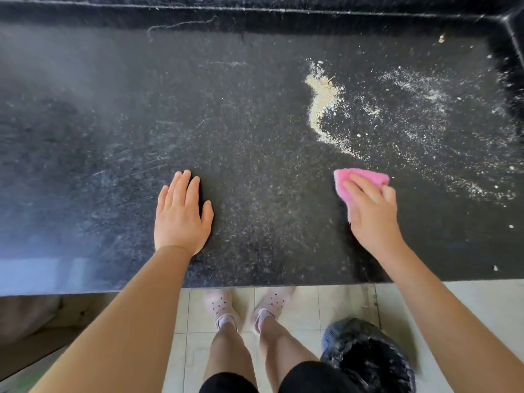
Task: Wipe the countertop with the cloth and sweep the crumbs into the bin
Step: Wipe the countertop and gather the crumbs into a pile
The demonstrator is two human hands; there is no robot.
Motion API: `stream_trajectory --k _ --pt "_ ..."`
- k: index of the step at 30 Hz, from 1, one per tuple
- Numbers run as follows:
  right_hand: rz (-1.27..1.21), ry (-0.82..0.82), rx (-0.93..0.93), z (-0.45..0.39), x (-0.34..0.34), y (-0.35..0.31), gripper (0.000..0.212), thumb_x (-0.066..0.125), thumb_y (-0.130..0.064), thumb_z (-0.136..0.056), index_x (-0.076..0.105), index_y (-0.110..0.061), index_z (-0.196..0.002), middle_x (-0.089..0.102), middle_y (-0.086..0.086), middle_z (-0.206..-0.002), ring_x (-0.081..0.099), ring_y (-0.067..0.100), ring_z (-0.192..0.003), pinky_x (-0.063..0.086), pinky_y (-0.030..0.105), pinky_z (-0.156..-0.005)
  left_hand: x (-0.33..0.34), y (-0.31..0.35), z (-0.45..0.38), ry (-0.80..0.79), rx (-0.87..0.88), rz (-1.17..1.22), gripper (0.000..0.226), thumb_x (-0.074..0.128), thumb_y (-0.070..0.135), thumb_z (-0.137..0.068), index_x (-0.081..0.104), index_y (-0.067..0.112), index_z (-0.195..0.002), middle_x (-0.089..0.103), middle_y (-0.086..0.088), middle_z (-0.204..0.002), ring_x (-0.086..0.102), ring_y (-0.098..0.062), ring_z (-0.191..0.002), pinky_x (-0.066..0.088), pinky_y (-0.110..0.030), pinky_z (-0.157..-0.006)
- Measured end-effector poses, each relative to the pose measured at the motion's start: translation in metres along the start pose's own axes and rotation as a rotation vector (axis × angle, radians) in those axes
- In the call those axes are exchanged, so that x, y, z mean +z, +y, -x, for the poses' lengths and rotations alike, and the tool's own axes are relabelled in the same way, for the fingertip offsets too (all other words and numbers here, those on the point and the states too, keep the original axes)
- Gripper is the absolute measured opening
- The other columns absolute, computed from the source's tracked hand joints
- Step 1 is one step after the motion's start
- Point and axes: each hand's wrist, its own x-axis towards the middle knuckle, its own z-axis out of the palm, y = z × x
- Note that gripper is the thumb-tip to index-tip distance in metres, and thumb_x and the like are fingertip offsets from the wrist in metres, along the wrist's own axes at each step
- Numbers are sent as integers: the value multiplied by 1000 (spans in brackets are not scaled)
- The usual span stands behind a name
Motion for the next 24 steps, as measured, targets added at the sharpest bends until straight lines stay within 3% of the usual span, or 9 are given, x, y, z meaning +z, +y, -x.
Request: stream_trajectory --k 2,4,7,10,13,17,19,21,24 --pt "-24 60 34 -29 -5 2 43 31 -9 -74 64 4 -98 67 21 -101 62 42 -81 25 31 -69 0 0 0 4 3 7 49 40 22 -95 30 2 -139 21 -12 -151 11 -23 -141 2 -35 -114" --pt "-88 122 -8 -39 -6 -20 40 33 -7 -75 65 7 -95 68 20 -97 59 30 -87 26 31 -71 0 -1 -1 8 9 11 49 41 21 -94 32 1 -138 23 -13 -150 12 -24 -141 4 -35 -114" --pt "-218 72 -146 -20 2 -72 40 35 -8 -76 63 -3 -104 66 11 -105 49 27 -84 36 34 -72 0 -2 -2 9 21 16 48 43 19 -94 34 0 -137 25 -14 -149 14 -25 -141 5 -36 -114" --pt "-244 -20 -264 20 13 -96 41 36 -7 -73 54 -15 -109 61 0 -113 40 23 -86 47 37 -59 2 -2 -1 12 23 -13 45 45 17 -93 39 -3 -133 32 -19 -145 22 -30 -138 12 -41 -113" --pt "-163 -52 -327 46 10 -71 44 35 -10 -73 49 -22 -113 47 -8 -123 38 23 -93 48 37 -64 2 0 -2 -12 25 -87 49 40 21 -87 48 -8 -125 44 -24 -135 37 -38 -129 26 -49 -105" --pt "-42 -7 -220 44 -8 -1 42 33 -14 -72 47 -24 -110 44 -9 -120 36 26 -88 47 43 -63 -4 6 -5 -52 65 -221 42 49 14 -79 57 -13 -109 56 -31 -118 52 -45 -113 43 -59 -87" --pt "-12 -18 -170 27 -14 34 41 32 -13 -72 47 -22 -109 55 -2 -118 40 27 -86 48 44 -64 -7 14 -9 -49 55 -223 35 60 7 -80 57 -13 -109 54 -32 -120 49 -45 -116 41 -60 -89" --pt "-52 -62 -170 2 -23 56 40 31 -10 -74 51 -17 -109 66 12 -109 55 35 -85 48 42 -70 -6 27 -15 -31 106 -228 41 68 5 -74 57 -11 -110 51 -31 -125 44 -45 -121 38 -60 -93" --pt "-109 -65 -211 -35 -39 53 42 32 -7 -75 66 1 -99 69 19 -100 65 41 -79 51 44 -74 2 63 -26 -33 223 -231 43 58 13 -84 51 -6 -122 38 -25 -140 28 -38 -134 26 -53 -105"
